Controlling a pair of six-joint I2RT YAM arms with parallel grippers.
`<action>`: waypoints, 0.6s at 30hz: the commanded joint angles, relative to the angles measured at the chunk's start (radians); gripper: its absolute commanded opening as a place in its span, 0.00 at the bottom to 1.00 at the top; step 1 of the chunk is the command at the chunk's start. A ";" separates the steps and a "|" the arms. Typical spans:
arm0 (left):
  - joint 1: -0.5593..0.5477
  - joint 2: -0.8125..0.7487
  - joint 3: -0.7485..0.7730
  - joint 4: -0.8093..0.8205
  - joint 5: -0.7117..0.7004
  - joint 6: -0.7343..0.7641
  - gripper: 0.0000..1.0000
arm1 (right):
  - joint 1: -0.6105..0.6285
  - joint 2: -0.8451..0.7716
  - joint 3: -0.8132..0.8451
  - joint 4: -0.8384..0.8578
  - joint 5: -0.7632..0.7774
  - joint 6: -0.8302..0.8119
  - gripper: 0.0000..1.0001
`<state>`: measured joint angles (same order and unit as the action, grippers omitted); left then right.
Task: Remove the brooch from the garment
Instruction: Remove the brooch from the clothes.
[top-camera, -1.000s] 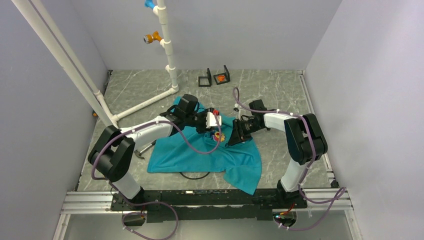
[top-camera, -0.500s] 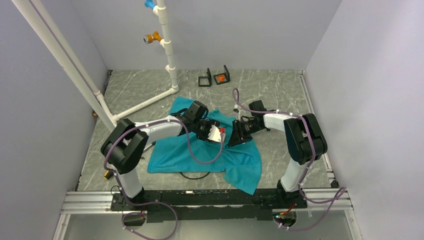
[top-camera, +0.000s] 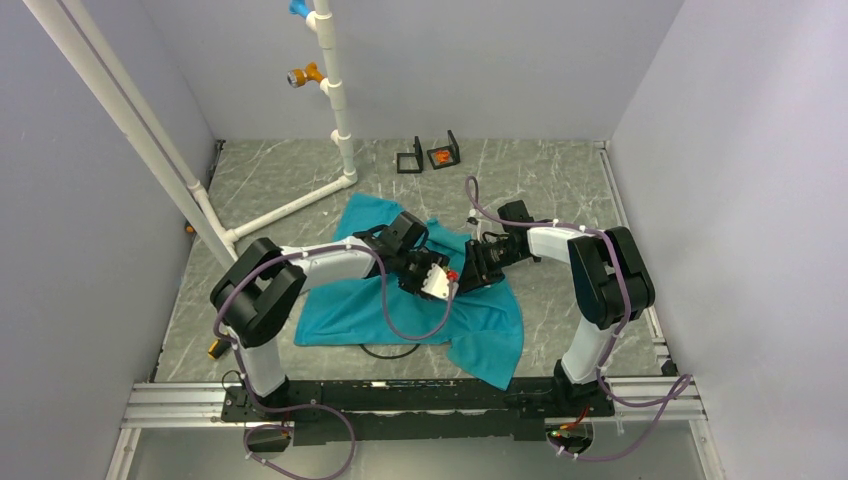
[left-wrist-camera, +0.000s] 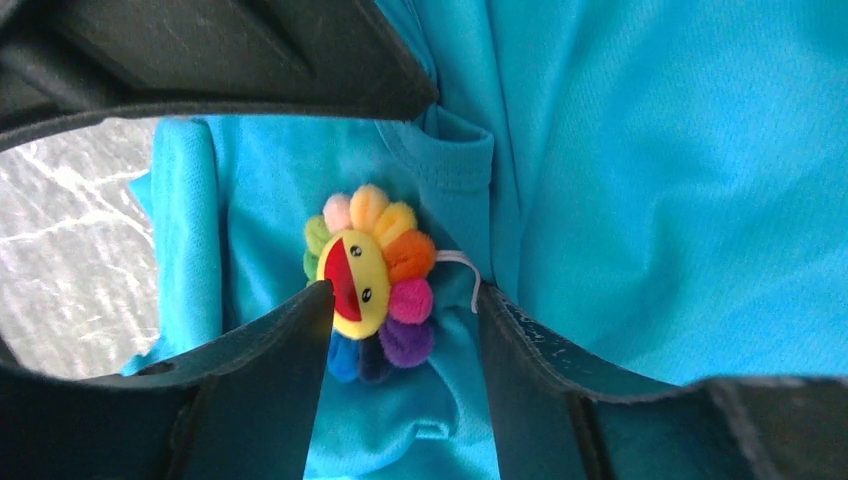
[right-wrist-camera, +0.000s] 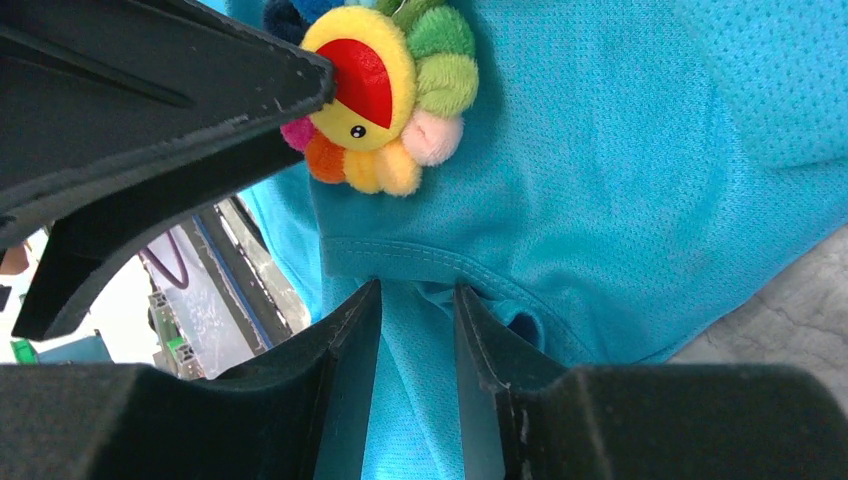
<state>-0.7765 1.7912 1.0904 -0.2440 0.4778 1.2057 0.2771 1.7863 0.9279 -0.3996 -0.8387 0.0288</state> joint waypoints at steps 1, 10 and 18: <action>-0.010 0.021 0.045 0.068 0.022 -0.127 0.57 | -0.004 -0.015 -0.015 0.015 0.003 -0.020 0.35; -0.024 -0.010 -0.004 0.276 -0.034 -0.266 0.50 | -0.005 -0.005 -0.021 0.017 0.008 -0.020 0.35; -0.021 0.006 0.066 0.208 0.003 -0.295 0.45 | -0.004 -0.006 -0.023 0.017 0.023 -0.020 0.34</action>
<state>-0.7944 1.8099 1.1015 -0.0345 0.4458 0.9470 0.2756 1.7863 0.9188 -0.3950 -0.8371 0.0288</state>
